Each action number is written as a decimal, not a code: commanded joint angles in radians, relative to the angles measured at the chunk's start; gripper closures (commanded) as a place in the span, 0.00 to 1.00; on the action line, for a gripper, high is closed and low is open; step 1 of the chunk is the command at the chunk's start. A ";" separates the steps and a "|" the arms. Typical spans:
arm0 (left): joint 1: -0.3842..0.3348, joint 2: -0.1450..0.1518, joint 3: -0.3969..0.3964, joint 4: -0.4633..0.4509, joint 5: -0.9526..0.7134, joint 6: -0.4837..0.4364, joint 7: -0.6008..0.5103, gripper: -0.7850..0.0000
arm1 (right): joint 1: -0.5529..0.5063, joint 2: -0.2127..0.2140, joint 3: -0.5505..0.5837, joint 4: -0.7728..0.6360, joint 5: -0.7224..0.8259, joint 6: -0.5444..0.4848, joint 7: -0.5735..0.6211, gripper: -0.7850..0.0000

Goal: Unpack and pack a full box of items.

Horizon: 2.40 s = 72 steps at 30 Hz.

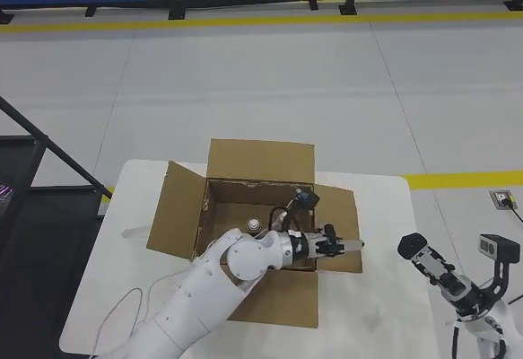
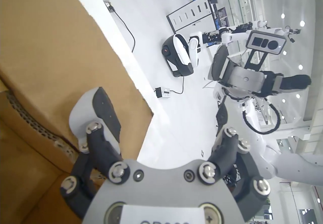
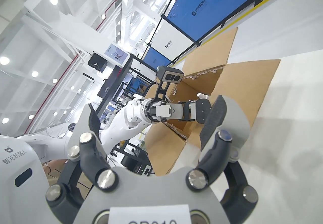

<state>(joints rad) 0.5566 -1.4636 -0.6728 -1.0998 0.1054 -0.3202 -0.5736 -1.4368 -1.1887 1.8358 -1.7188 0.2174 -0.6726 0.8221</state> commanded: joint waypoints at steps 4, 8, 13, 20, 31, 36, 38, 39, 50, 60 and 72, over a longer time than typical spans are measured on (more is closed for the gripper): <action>-0.019 -0.024 0.025 0.032 0.006 0.003 0.010 0.00 | -0.004 0.000 0.001 -0.009 -0.014 0.001 -0.023 0.00; -0.020 -0.026 0.010 0.011 -0.003 -0.009 -0.007 0.00 | -0.010 0.004 0.015 -0.032 -0.088 -0.050 -0.052 0.00; 0.011 0.005 -0.073 -0.078 0.041 -0.001 -0.026 0.00 | 0.014 0.013 0.024 -0.077 -0.198 -0.031 -0.058 0.00; 0.148 0.079 -0.287 -0.332 0.134 0.051 -0.060 0.00 | 0.128 0.035 -0.006 -0.154 -0.321 0.061 0.034 0.00; 0.460 0.180 -0.757 -0.774 0.196 0.081 -0.168 0.00 | 0.537 0.059 -0.306 -0.113 -0.525 0.248 0.326 0.00; 0.583 0.205 -0.959 -0.891 0.184 0.075 -0.165 0.00 | 0.767 0.042 -0.552 0.045 -0.591 0.310 0.438 0.00; 0.617 0.210 -1.012 -0.909 0.171 0.073 -0.155 0.00 | 0.836 0.030 -0.638 0.108 -0.603 0.324 0.464 0.00; 0.635 0.213 -1.039 -0.917 0.161 0.073 -0.150 0.00 | 0.879 0.022 -0.685 0.145 -0.622 0.344 0.474 0.00; 0.758 0.232 -1.226 -0.841 0.042 0.060 -0.111 0.00 | 1.182 -0.106 -1.116 0.538 -0.692 0.445 0.462 0.00; 0.758 0.233 -1.227 -0.841 0.041 0.061 -0.109 0.00 | 1.268 -0.215 -1.302 0.768 -0.753 0.500 0.366 0.00; 0.758 0.233 -1.227 -0.841 0.041 0.061 -0.109 0.00 | 1.304 -0.308 -1.379 0.971 -0.789 0.519 0.289 0.75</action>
<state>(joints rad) 1.3150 -1.2310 -1.8995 -1.9410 0.1466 -0.2588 -0.6825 -0.1359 -1.4914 0.4593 -0.7651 -0.5700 -0.1566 1.1100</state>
